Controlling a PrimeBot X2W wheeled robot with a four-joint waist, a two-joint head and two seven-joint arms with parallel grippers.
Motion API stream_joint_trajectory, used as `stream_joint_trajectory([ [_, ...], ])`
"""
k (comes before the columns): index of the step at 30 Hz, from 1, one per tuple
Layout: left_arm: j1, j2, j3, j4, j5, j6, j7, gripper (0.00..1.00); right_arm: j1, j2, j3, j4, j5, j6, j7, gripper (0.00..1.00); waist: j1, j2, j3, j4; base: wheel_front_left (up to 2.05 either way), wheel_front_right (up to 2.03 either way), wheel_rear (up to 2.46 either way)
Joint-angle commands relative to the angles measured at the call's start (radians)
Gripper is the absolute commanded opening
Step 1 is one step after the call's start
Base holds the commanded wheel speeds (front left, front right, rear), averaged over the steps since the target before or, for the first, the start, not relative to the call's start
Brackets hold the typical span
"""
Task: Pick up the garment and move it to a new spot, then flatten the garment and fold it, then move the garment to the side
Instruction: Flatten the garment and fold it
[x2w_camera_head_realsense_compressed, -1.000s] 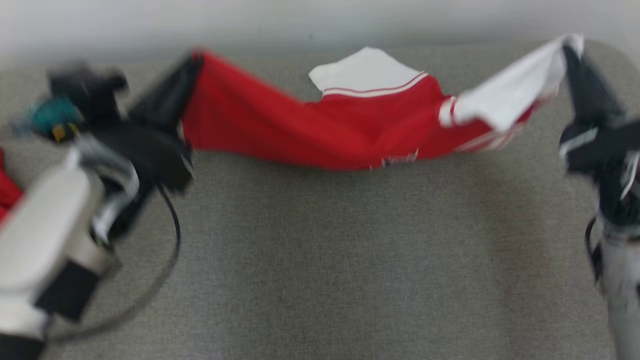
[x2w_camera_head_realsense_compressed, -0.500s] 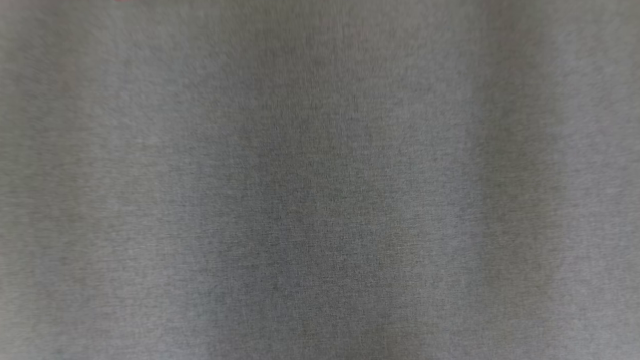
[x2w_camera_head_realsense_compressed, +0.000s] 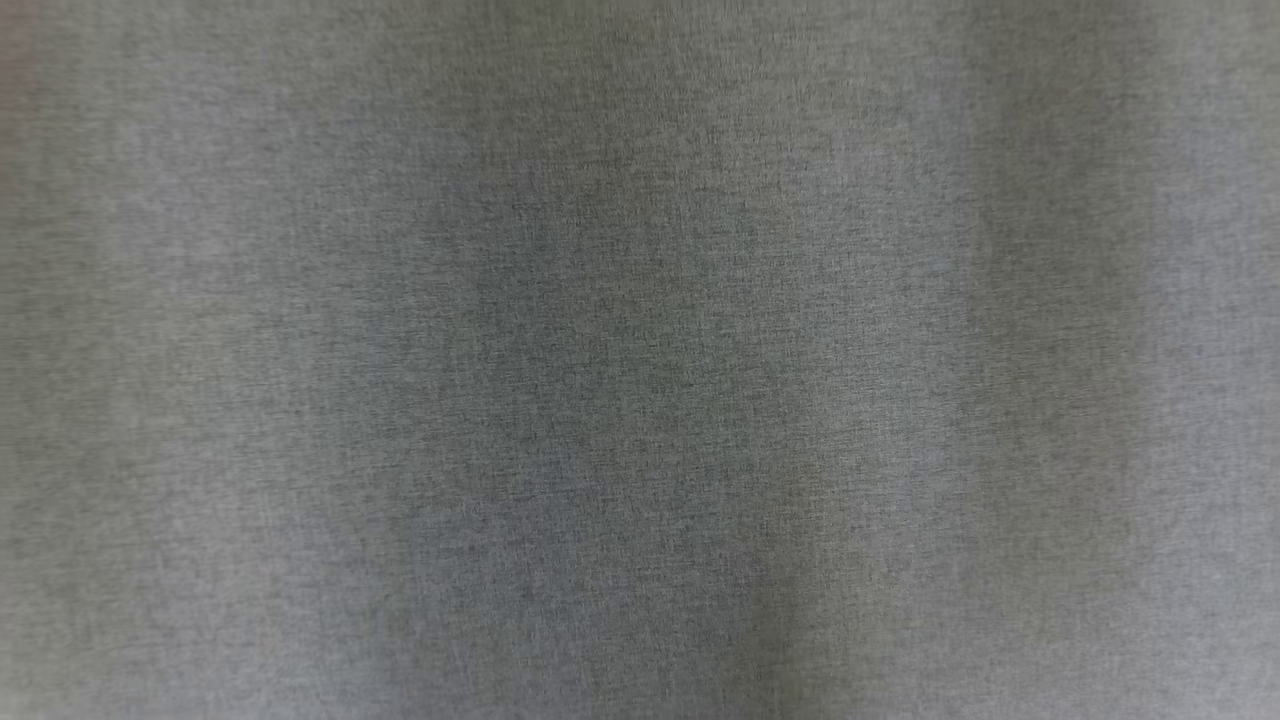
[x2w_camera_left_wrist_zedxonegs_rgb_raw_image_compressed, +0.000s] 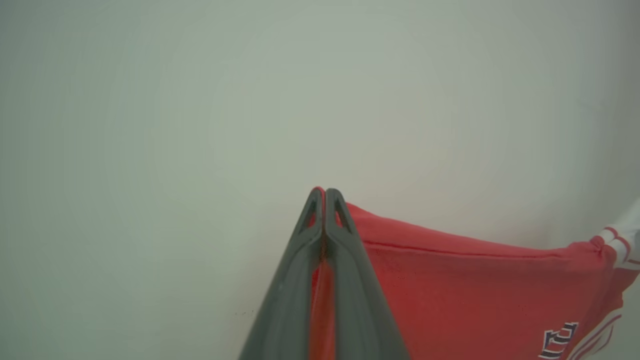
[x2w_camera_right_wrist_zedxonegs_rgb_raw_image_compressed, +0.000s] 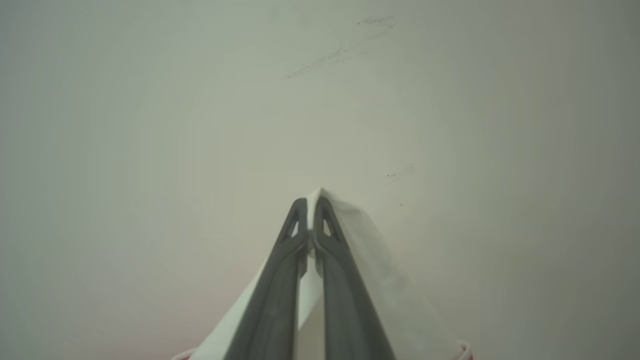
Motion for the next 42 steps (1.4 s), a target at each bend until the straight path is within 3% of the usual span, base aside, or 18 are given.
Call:
stream_joint_trajectory([
  [1, -0.008, 0.006, -0.005, 0.004, -0.009, 0.002, -0.007, 0.00, -0.001, 0.006, 0.009, 0.007, 0.004, 0.002, -0.004, 0.00, -0.0001, -0.0002, 0.016, -0.005, 0.00, 0.00, 0.00],
  [8, 0.070, 0.023, -0.080, -0.040, -0.092, 0.002, -0.070, 0.00, 0.060, -0.016, 0.164, -0.061, 0.111, 0.002, 0.001, 0.00, -0.0001, -0.0002, 0.025, 0.013, 0.00, 0.00, 0.00],
  [14, 0.290, 0.061, -0.131, -0.141, -0.197, 0.002, -0.148, 0.00, 0.329, -0.089, 0.305, -0.243, 0.308, 0.002, 0.039, 0.00, -0.0001, -0.0002, -0.088, 0.018, 0.00, 0.00, 0.00],
  [20, 0.598, 0.134, -0.141, -0.272, -0.262, 0.002, -0.195, 0.00, 0.736, -0.172, 0.373, -0.495, 0.499, 0.002, 0.081, 0.00, -0.0001, -0.0002, -0.218, 0.009, 0.00, 0.00, 0.00],
  [24, 0.823, 0.156, -0.050, -0.373, -0.299, 0.006, -0.203, 0.00, 1.044, -0.237, 0.366, -0.671, 0.565, 0.002, 0.099, 0.00, -0.0001, -0.0002, -0.292, 0.020, 0.00, 0.00, 0.00],
  [28, 1.103, 0.146, 0.063, -0.499, -0.271, 0.026, -0.202, 0.00, 1.366, -0.261, 0.342, -0.836, 0.576, 0.002, 0.132, 0.00, -0.0001, -0.0002, -0.354, 0.026, 0.00, 0.00, 0.00],
  [36, 1.594, 0.077, 0.211, -0.668, -0.152, 0.080, -0.202, 0.00, 1.893, -0.192, 0.247, -1.063, 0.562, 0.002, 0.228, 0.00, -0.0001, -0.0002, -0.443, 0.027, 0.00, 0.00, 0.00],
  [42, 1.803, 0.026, 0.230, -0.680, -0.097, 0.067, -0.202, 0.00, 2.117, -0.167, 0.206, -1.123, 0.493, 0.002, 0.290, 0.00, -0.0001, -0.0002, -0.483, 0.026, 0.00, 0.00, 0.00],
])
